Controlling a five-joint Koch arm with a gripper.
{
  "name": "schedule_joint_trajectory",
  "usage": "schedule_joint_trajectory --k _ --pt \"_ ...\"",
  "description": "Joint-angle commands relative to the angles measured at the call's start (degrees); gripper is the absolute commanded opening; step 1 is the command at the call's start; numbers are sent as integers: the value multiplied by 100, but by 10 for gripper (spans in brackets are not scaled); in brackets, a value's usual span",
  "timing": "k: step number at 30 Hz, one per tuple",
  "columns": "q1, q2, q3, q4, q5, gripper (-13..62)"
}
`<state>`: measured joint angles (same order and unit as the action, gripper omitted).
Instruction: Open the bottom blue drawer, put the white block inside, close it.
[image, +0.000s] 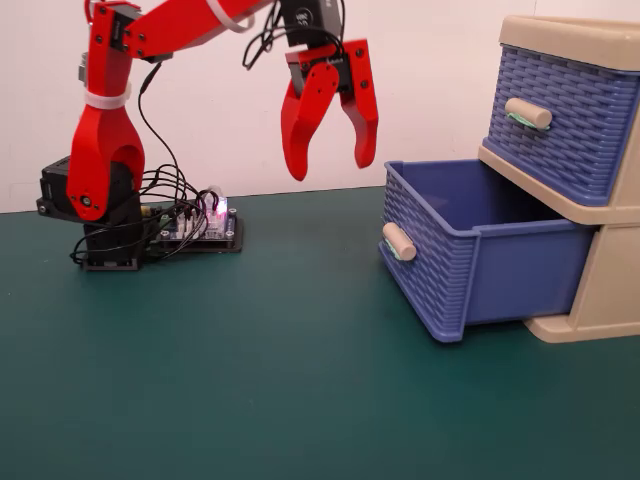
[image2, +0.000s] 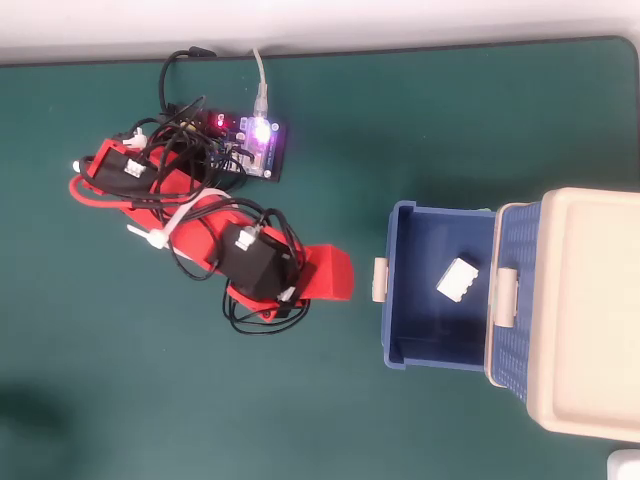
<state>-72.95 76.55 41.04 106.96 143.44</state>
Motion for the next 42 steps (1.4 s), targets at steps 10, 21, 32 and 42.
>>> schedule_joint_trajectory --k 10,21,32,42 --pt "-229 -1055 -211 -1564 167 340" --pt "-923 -2672 -1819 -3349 703 342" --pt "-1283 -3639 -3498 -4034 712 348" --pt "185 -281 -3384 765 624 346"
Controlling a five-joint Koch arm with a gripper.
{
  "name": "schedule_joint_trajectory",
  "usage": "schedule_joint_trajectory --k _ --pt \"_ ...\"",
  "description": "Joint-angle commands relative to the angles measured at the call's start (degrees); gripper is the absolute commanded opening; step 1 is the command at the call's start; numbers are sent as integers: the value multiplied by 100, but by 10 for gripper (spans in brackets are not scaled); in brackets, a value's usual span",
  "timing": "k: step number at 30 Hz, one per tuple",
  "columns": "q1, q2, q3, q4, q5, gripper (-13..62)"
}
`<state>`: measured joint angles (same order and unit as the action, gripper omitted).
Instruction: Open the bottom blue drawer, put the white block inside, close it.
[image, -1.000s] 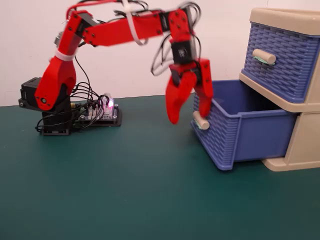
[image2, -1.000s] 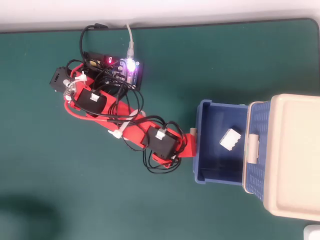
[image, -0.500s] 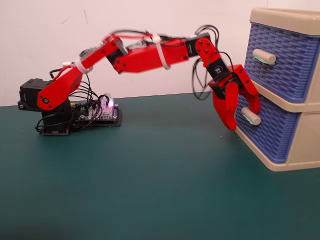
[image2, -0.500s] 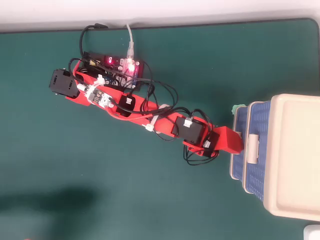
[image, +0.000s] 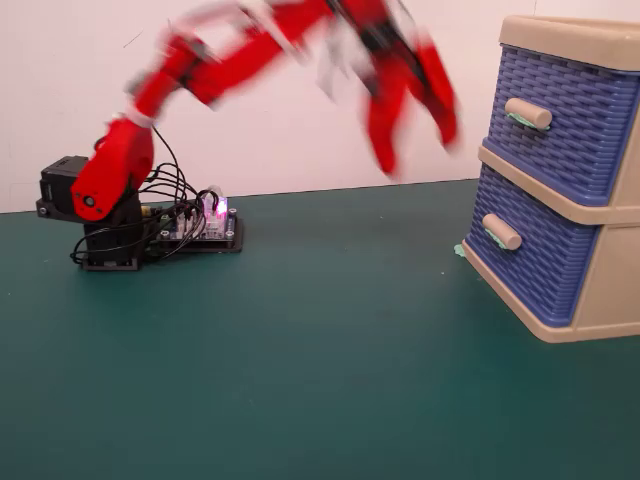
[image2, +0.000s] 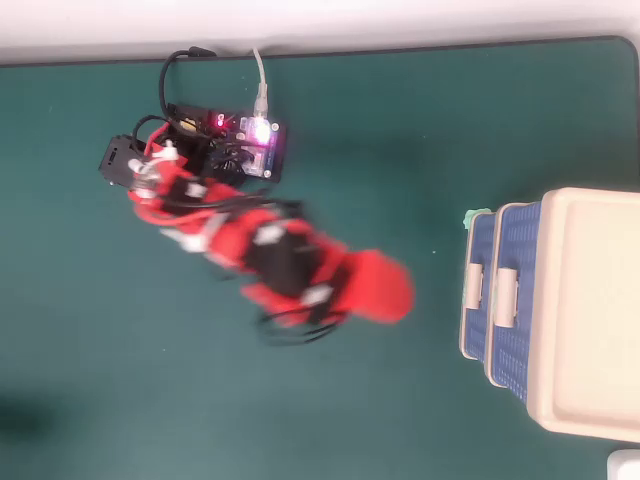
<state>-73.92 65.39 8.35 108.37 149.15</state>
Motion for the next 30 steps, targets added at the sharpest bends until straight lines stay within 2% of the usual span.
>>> schedule_joint_trajectory --k 1,5,10,14,20,25,30 --pt "571 1187 0 650 35 345" --pt "1819 2698 1494 615 -413 343" --pt "3357 4351 4412 563 -2610 341" --pt "5159 4931 6521 149 -4307 341" --pt "7225 5019 8877 -984 -6223 341" --pt "7708 5458 11127 -1573 -6979 341" --pt "7682 6996 12929 -2004 -6996 343"
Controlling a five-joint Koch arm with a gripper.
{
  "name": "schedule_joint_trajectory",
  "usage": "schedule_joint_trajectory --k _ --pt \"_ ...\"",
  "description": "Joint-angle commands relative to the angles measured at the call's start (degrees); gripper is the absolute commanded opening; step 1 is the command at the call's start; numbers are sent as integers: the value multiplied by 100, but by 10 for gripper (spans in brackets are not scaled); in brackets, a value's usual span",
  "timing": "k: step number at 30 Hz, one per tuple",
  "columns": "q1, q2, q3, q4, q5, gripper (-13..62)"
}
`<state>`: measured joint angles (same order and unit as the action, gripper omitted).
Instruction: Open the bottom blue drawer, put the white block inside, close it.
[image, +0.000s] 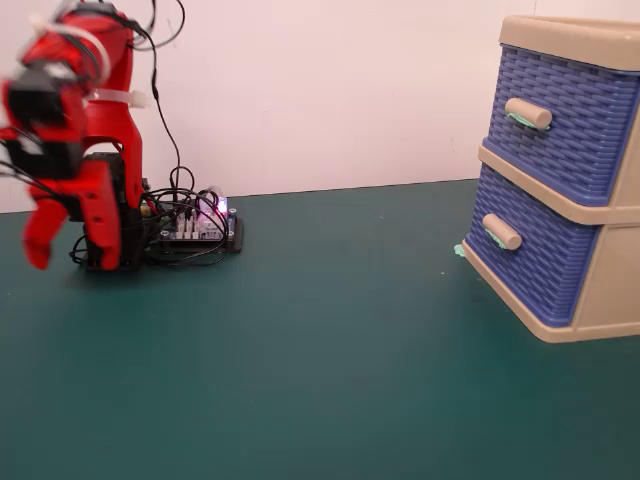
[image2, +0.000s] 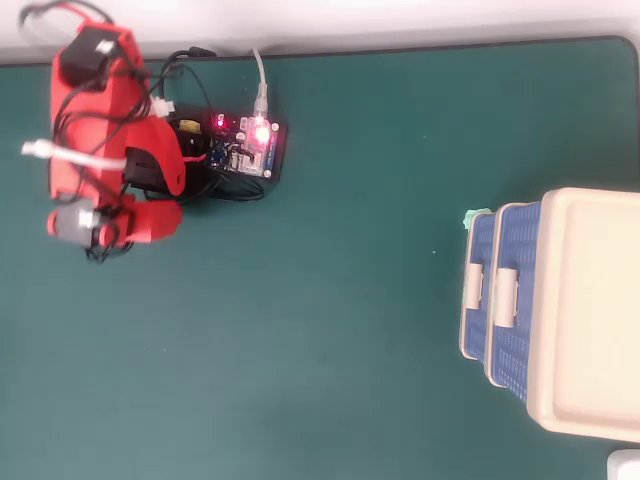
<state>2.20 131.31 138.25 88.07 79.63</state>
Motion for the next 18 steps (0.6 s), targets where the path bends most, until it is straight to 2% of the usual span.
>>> schedule_joint_trajectory --k 1,6,18 --pt "70 352 185 62 -44 345" --pt "62 352 466 729 -70 347" --pt "79 343 448 677 -246 345"
